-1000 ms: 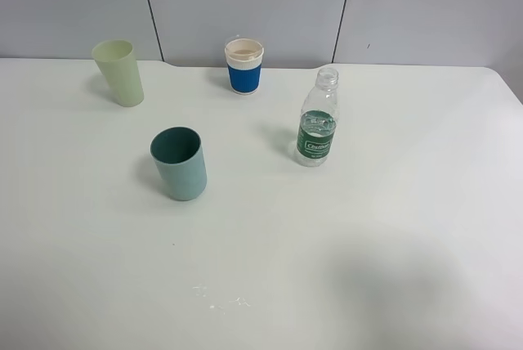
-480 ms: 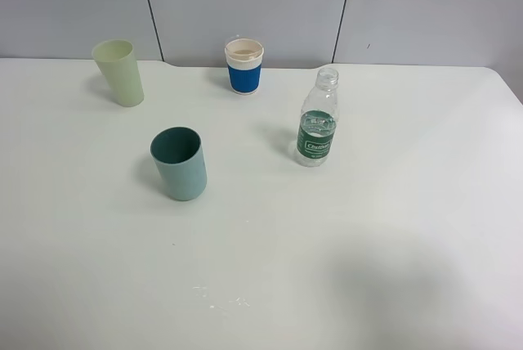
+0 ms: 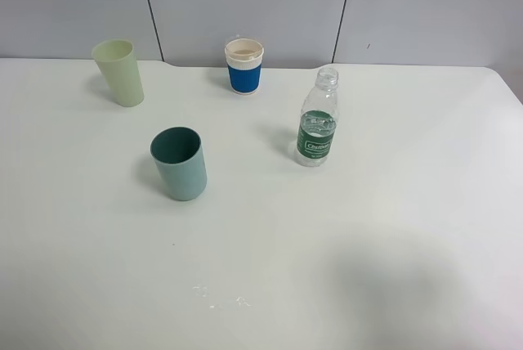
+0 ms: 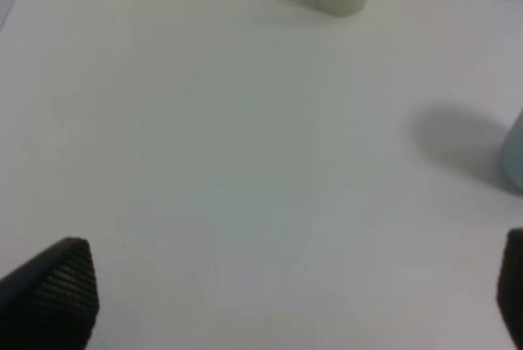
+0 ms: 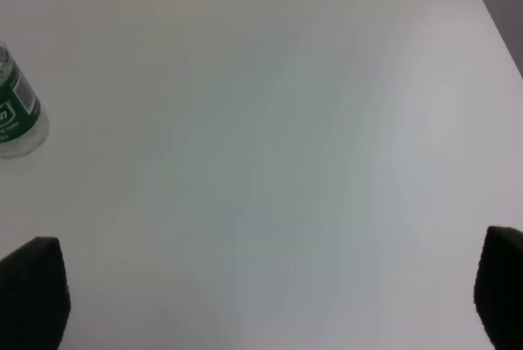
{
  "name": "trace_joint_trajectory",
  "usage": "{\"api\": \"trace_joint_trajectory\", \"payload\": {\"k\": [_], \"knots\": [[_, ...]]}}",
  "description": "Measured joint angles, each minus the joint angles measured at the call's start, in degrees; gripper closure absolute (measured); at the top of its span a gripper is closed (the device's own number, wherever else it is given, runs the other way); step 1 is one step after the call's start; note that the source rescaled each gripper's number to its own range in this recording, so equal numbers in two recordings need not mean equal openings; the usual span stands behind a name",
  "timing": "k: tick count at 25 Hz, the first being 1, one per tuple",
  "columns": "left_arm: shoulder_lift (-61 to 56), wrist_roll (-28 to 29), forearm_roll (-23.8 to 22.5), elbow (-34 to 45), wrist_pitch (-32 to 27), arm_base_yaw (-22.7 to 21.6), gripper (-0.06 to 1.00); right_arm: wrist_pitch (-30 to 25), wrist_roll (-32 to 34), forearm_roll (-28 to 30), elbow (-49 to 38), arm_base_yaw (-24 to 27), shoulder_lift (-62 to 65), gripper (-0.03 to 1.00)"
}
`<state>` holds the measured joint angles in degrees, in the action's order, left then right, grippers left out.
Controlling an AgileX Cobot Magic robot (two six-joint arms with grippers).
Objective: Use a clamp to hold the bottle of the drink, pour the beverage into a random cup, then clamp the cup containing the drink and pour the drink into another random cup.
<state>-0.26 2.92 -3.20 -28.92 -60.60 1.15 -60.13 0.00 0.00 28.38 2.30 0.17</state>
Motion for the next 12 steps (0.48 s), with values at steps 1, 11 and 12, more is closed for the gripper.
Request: {"api": "trace_joint_trajectory", "payload": {"k": [1, 11, 12], "knots": [[0.0, 0.0, 0.0, 0.0, 0.0, 0.0, -0.05, 0.0, 0.0, 0.0, 0.0, 0.0, 0.0, -0.03], [0.0, -1.32, 1.3, 0.0, 0.01, 0.0, -0.05, 0.0, 0.0, 0.0, 0.0, 0.0, 0.0, -0.03], [0.0, -1.32, 1.3, 0.0, 0.01, 0.0, -0.05, 0.0, 0.0, 0.0, 0.0, 0.0, 0.0, -0.03]]}}
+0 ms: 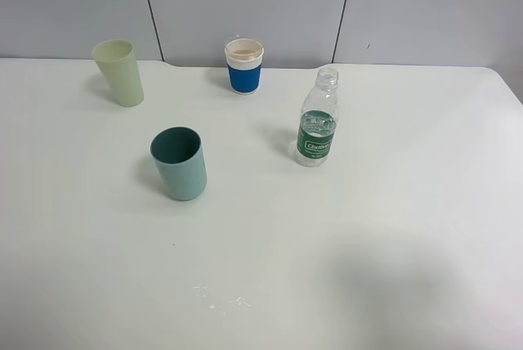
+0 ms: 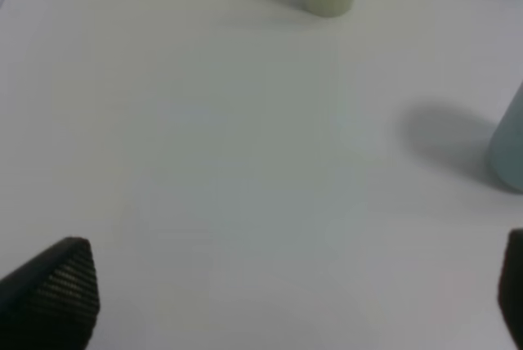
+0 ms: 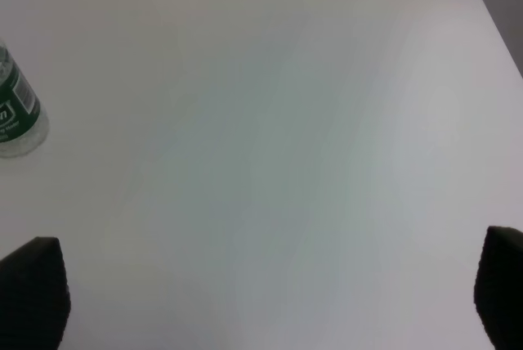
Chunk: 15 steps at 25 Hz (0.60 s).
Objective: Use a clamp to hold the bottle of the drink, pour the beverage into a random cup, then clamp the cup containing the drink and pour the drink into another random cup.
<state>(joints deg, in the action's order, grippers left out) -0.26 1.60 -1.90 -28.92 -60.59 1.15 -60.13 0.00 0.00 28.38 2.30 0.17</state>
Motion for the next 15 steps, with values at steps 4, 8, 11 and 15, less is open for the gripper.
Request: {"api": "trace_joint_trajectory", "payload": {"k": [4, 8, 11, 15], "knots": [[0.0, 0.0, 0.13, 0.0, 0.0, 0.0, -0.05, 0.0, 0.0, 0.0, 0.0, 0.0, 0.0, -0.03], [0.0, 0.0, 0.13, 0.0, 0.0, 0.0, -0.05, 0.0, 0.0, 0.0, 0.0, 0.0, 0.0, -0.03], [0.0, -0.12, 0.13, 0.0, 0.0, 0.0, -0.05, 0.0, 0.0, 0.0, 0.0, 0.0, 0.0, -0.03], [0.0, -0.12, 0.13, 0.0, 0.0, 0.0, -0.05, 0.0, 0.0, 0.0, 0.0, 0.0, 0.0, -0.03]]}}
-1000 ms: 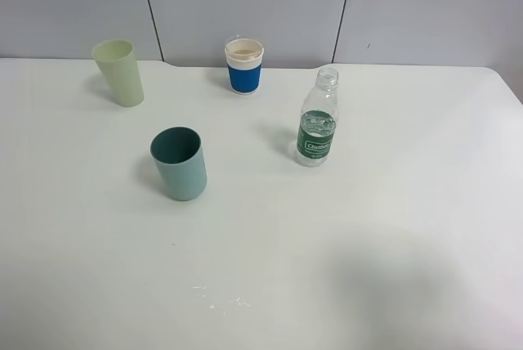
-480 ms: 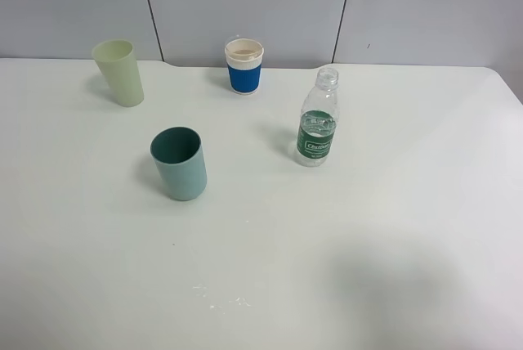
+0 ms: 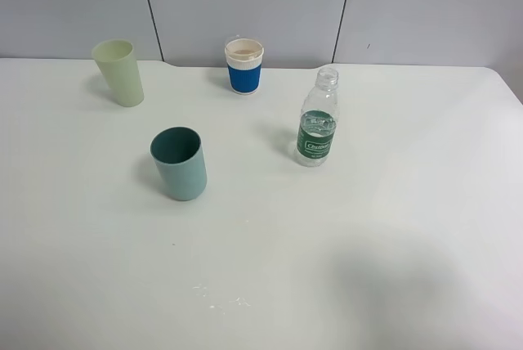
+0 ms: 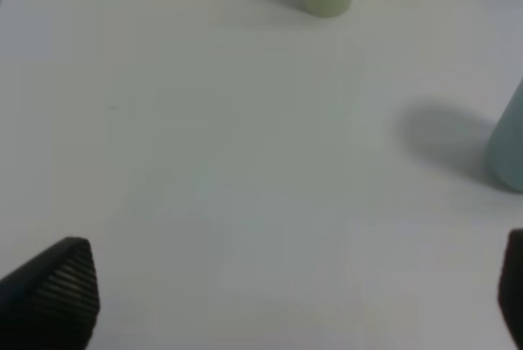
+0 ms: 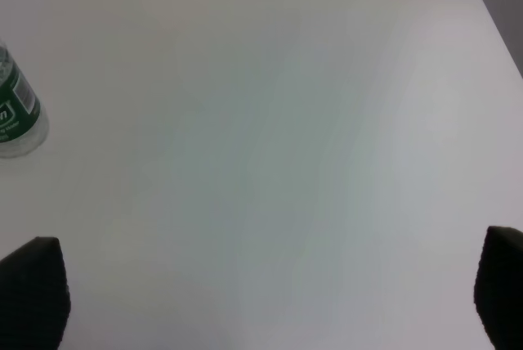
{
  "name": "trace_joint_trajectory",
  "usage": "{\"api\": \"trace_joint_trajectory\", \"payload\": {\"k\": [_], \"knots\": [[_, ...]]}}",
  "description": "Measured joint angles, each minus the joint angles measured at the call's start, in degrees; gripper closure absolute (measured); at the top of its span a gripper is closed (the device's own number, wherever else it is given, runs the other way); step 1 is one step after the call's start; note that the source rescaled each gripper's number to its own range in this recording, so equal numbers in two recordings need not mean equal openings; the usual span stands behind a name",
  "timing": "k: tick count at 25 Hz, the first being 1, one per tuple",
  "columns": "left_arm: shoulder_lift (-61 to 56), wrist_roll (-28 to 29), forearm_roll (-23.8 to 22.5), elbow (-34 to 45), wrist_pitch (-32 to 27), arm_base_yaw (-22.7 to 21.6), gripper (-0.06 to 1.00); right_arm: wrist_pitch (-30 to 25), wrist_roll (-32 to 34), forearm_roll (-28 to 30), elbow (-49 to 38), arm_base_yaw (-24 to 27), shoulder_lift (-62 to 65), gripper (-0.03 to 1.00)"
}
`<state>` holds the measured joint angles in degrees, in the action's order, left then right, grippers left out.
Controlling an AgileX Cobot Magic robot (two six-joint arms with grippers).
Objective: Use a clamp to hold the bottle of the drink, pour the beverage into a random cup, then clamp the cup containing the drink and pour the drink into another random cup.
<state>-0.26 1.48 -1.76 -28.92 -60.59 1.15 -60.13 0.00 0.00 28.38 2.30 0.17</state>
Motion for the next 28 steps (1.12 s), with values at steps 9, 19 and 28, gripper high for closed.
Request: {"api": "trace_joint_trajectory", "payload": {"k": [9, 19, 28], "knots": [[0.0, 0.0, 0.0, 0.0, 0.0, 0.0, -0.05, 0.0, 0.0, 0.0, 0.0, 0.0, 0.0, -0.03], [0.0, -0.04, 0.0, 0.0, 0.0, 0.0, -0.06, 0.0, 0.0, 0.0, 0.0, 0.0, 0.0, -0.03], [0.0, -0.04, 0.0, 0.0, 0.0, 0.0, -0.06, 0.0, 0.0, 0.0, 0.0, 0.0, 0.0, -0.03]]}}
